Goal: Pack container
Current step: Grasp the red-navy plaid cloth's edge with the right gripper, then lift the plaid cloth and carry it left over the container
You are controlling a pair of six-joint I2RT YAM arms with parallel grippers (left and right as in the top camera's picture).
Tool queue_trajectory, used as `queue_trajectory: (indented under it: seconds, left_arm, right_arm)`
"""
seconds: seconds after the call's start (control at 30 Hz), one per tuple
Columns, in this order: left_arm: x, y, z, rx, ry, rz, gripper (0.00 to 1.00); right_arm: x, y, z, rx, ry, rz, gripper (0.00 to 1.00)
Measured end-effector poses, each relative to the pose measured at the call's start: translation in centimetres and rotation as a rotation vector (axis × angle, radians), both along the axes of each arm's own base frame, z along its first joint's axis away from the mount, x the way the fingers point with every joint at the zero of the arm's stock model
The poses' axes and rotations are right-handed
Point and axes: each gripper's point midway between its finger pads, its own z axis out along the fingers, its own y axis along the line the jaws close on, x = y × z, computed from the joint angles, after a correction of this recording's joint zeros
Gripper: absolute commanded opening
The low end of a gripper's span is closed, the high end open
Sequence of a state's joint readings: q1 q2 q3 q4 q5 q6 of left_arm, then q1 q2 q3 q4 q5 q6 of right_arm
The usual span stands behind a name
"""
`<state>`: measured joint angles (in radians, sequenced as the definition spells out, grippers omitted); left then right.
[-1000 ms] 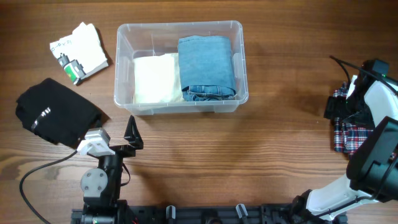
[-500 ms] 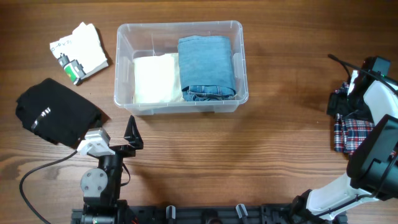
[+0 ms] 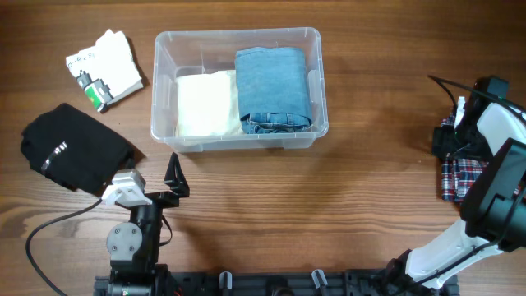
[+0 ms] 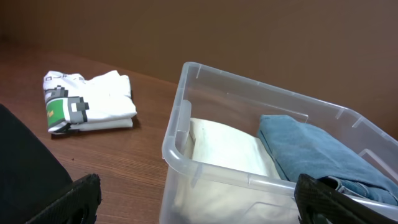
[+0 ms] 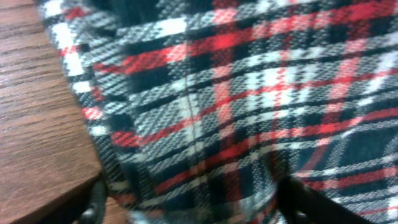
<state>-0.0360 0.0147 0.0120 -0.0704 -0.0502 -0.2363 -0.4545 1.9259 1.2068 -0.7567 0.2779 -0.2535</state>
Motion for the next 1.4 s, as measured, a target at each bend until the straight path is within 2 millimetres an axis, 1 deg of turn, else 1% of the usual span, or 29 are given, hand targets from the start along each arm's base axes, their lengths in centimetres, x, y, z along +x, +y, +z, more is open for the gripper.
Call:
queue_trajectory:
  seconds: [0.1,0.13,0.27,0.3,0.37,0.43,0.53,0.63,0.8,0.97,1.1,1.2,1.27,1.3,1.4]
  left_arm:
    - [0.0,0.0,0.0,0.000,0.000,0.000,1.00]
    - [0.0,0.0,0.0,0.000,0.000,0.000,1.00]
    - [0.0,0.0,0.0,0.000,0.000,0.000,1.00]
    - [0.0,0.0,0.0,0.000,0.000,0.000,1.00]
    - [0.0,0.0,0.0,0.000,0.000,0.000,1.00]
    - [0.0,0.0,0.0,0.000,0.000,0.000,1.00]
    - [0.0,0.0,0.0,0.000,0.000,0.000,1.00]
    - [0.0,0.0,0.0,0.000,0.000,0.000,1.00]
    - [0.0,0.0,0.0,0.000,0.000,0.000,1.00]
    - [0.0,0.0,0.0,0.000,0.000,0.000,1.00]
    - [0.0,0.0,0.0,0.000,0.000,0.000,1.00]
    - [0.0,0.0,0.0,0.000,0.000,0.000,1.00]
    - [0.0,0.0,0.0,0.000,0.000,0.000,1.00]
    - [0.0,0.0,0.0,0.000,0.000,0.000,1.00]
    - [0.0,0.0,0.0,0.000,0.000,0.000,1.00]
  right_arm:
    - [-0.1,-0.5,0.0,-0.022,0.009,-0.003,0.53]
    - [-0.1,-0.6,0.1,-0.024,0.010,0.000,0.51]
    - [-0.1,-0.8,0.2,-0.037,0.010,-0.007,0.33]
    - [-0.1,-0.9,0.3,-0.037,0.010,-0.010,0.23]
    - [0.0,-0.9,0.5,-0.039,0.002,-0.027,0.16]
    - [0.2,-0.9,0.6,-0.033,-0.003,-0.034,0.07]
    - [0.4,-0.7,0.8,-0.015,-0.012,-0.044,0.04]
    - [0.6,-0.6,0.9,0.020,-0.023,-0.054,0.04]
    - [1.7,0.2,1.2,0.092,-0.045,-0.074,0.04]
    - [2.6,1.5,1.9,0.171,-0.079,-0.100,0.04]
    - [3.5,2.2,3.1,0.213,-0.125,-0.112,0.04]
    - [4.6,2.6,5.3,0.232,-0.201,-0.108,0.04]
    - [5.5,3.1,7.7,0.248,-0.282,-0.094,0.04]
    - [5.9,3.3,8.7,0.255,-0.311,-0.088,0.04]
    - [6.9,4.8,12.3,0.284,-0.426,-0.063,0.04]
